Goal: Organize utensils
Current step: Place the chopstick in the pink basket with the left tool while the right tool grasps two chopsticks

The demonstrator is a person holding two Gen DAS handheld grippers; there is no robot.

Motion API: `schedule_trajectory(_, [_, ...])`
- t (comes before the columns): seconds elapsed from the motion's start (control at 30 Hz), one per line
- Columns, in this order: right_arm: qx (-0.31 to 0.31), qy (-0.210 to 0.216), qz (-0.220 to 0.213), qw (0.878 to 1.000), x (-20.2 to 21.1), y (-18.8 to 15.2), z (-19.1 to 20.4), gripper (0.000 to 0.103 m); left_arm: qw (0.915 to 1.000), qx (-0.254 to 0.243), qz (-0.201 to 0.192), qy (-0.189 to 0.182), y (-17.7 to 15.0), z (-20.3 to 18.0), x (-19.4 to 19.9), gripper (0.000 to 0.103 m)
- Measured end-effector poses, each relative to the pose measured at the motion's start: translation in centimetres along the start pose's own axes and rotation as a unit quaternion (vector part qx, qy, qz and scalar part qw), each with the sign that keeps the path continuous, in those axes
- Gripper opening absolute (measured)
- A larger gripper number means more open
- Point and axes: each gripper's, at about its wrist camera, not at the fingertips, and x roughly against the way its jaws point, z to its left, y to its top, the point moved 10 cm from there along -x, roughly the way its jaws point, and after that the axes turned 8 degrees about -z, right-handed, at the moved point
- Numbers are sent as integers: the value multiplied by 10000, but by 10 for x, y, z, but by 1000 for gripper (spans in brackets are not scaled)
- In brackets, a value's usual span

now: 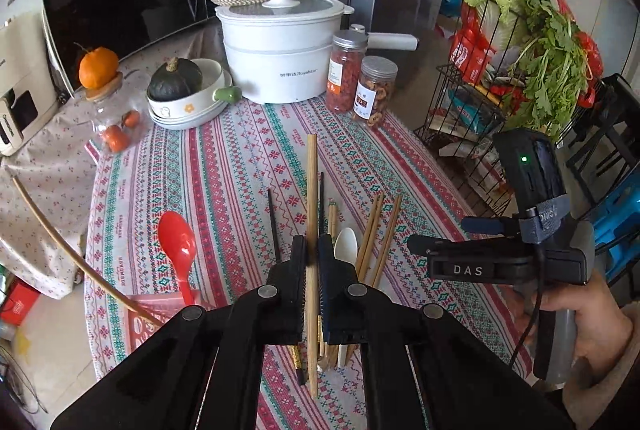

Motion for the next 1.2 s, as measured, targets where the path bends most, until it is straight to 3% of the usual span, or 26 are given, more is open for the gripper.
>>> schedule_trajectory(0.17, [-83,27,82,9999,-14,1,9,80,9993,90,-340,-86,-15,9,37,6])
schedule_trajectory(0.43, [-35,-304,234,9993,-48,7,12,51,9983,91,-457,-355,-26,17,58,6])
schedule_trajectory(0.53, [-19,-414,361,9985,-61,5,12,47,9980,195,-424,-421,-29,24,62,6])
schedule_trajectory(0.67, [494,-793,325,9951,-68,6,18,44,9979,290,-432,-398,-31,33,67,6])
schedule_trajectory(0.7, [541,-831,338,9945,-68,6,20,38,9978,324,-437,-390,-32,36,68,6])
schedule_trajectory(0.73, [501,-788,375,9949,-68,5,22,28,9977,352,-442,-384,-32,39,69,6])
schedule_trajectory(0.93, [390,-539,427,9969,-63,-1,21,11,9975,445,-467,-291,-40,51,76,6])
schedule_trajectory(1.07, [200,-59,281,9994,-50,-4,27,9,9972,468,-521,-247,-44,59,83,6])
schedule_trajectory(1.2, [367,261,-312,9985,-10,6,40,9,9957,512,-725,-254,-40,66,98,6])
